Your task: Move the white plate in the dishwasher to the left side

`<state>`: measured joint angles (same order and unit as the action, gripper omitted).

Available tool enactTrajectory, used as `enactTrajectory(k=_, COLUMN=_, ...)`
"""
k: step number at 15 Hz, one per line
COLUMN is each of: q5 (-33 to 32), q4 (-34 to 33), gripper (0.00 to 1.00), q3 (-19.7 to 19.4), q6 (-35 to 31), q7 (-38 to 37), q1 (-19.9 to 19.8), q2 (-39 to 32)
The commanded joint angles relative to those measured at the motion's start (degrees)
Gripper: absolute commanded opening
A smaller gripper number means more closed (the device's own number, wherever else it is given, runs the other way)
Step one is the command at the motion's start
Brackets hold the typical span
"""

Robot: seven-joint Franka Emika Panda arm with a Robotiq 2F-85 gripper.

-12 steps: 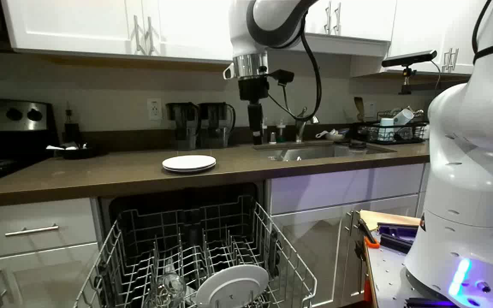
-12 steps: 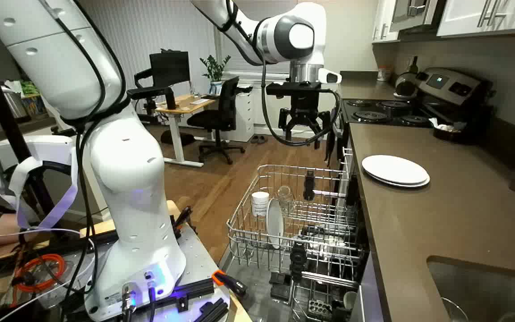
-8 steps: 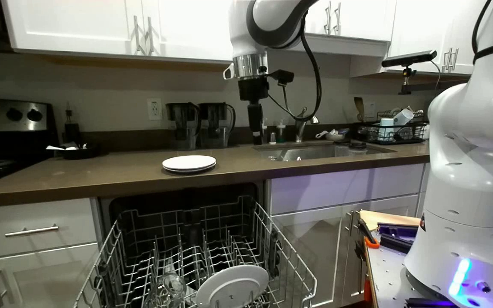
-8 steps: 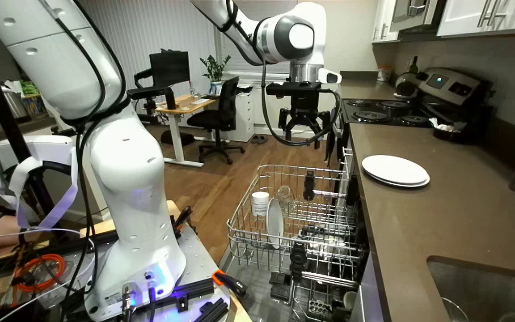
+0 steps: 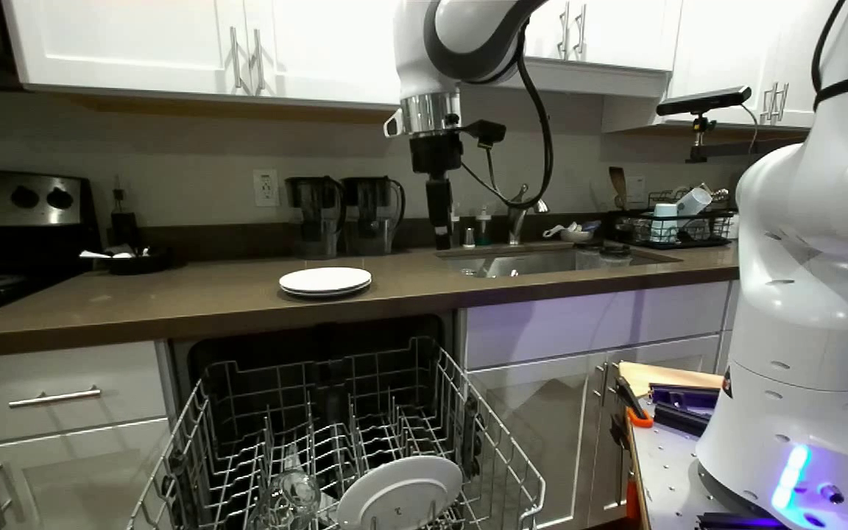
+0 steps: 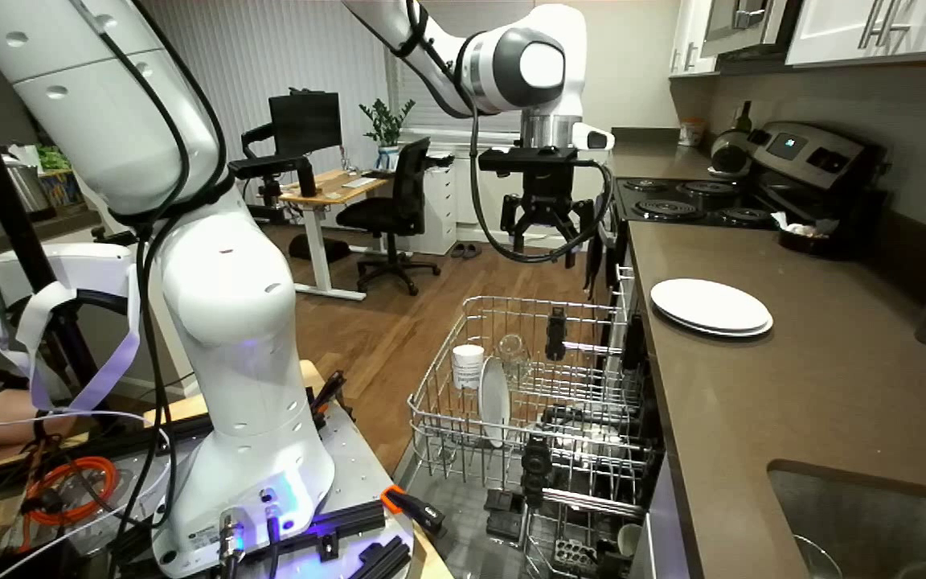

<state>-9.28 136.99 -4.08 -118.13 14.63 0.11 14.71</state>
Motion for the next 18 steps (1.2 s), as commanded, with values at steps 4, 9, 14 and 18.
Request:
enactTrajectory(k=4, q5=1.7, q4=2.8, gripper=1.00, q3=2.1, q6=-1.9, q7=3.8, q1=2.6, q2=-0.4)
enactTrajectory(k=9, q5=4.0, q4=7.2, gripper=1.00, q3=4.4, q6=-3.9, q7=5.2, q1=6.0, q2=-1.4)
enactTrajectory(k=14, q5=4.9, q4=10.9, gripper=1.00, q3=6.8, q6=-11.5, q7=6.3, q1=8.9, q2=-4.7)
enactTrajectory(k=18, q5=8.1, q4=12.4, gripper=1.00, q3=8.4, q6=-23.3, q7=4.5, q1=10.0, q2=-10.4)
